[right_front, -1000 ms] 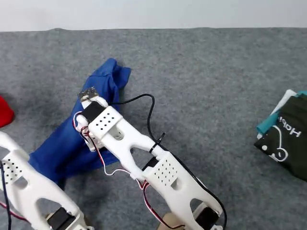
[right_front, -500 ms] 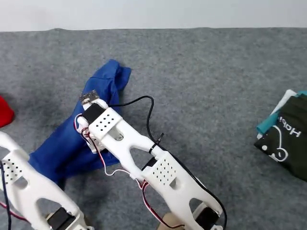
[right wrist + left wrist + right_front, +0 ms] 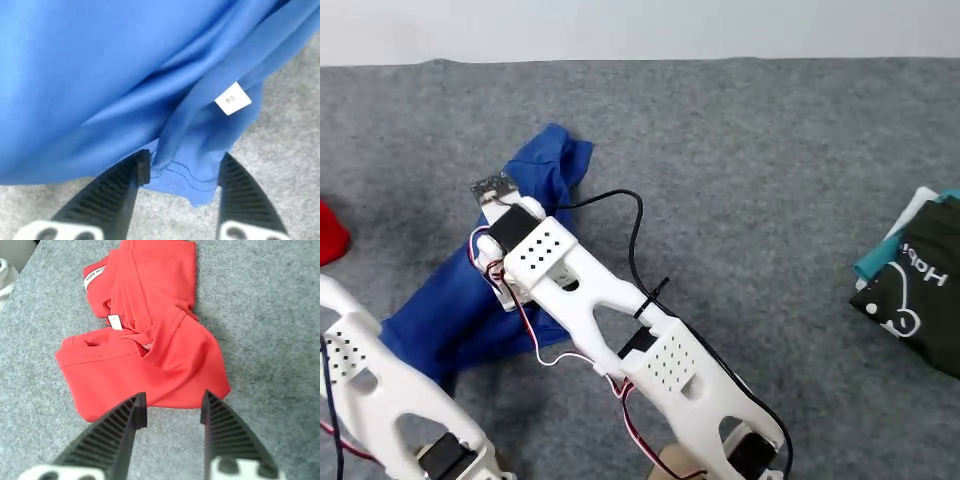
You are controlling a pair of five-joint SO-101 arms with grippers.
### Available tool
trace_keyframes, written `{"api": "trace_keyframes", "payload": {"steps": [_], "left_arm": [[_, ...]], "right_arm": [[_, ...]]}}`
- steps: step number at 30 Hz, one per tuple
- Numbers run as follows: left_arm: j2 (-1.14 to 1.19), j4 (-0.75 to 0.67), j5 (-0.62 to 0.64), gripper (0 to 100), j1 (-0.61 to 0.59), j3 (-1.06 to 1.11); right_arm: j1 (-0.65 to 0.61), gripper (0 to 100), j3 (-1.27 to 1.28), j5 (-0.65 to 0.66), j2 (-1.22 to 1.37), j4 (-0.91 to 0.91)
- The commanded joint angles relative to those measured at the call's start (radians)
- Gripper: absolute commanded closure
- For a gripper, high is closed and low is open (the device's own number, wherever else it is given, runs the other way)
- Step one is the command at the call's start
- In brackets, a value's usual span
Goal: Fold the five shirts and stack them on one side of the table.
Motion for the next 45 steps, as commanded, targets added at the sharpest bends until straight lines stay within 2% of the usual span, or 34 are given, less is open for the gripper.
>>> {"api": "trace_keyframes", "payload": {"steps": [1, 6, 13, 21, 35, 37, 40, 45], "left_arm": [[-0.008, 0.025, 0.003, 82, 0.006, -0.008], [-0.008, 0.025, 0.003, 82, 0.005, -0.007], [-0.008, 0.025, 0.003, 82, 0.002, -0.007], [-0.008, 0.025, 0.003, 82, 0.0, -0.007], [-0.008, 0.025, 0.003, 82, 0.005, -0.008], [-0.008, 0.025, 0.003, 82, 0.002, -0.008], [-0.008, 0.025, 0.003, 82, 0.002, -0.008], [-0.017, 0.025, 0.003, 82, 0.005, -0.012]], "right_arm": [[-0.016, 79.8, -0.063, 0.006, -0.082, 0.039], [-0.031, 85.9, -0.064, 0.005, -0.025, 0.038], [-0.084, 85.8, -0.066, 0.003, 0.022, 0.038], [-0.039, 86.2, -0.064, 0.006, 0.033, 0.039], [-0.036, 86.3, -0.064, 0.006, 0.099, 0.039], [-0.035, 88.7, -0.064, 0.006, 0.099, 0.039], [-0.015, 99.2, -0.071, 0.009, 0.094, 0.039], [0.021, 99.0, -0.064, 0.054, 0.015, 0.039]]}}
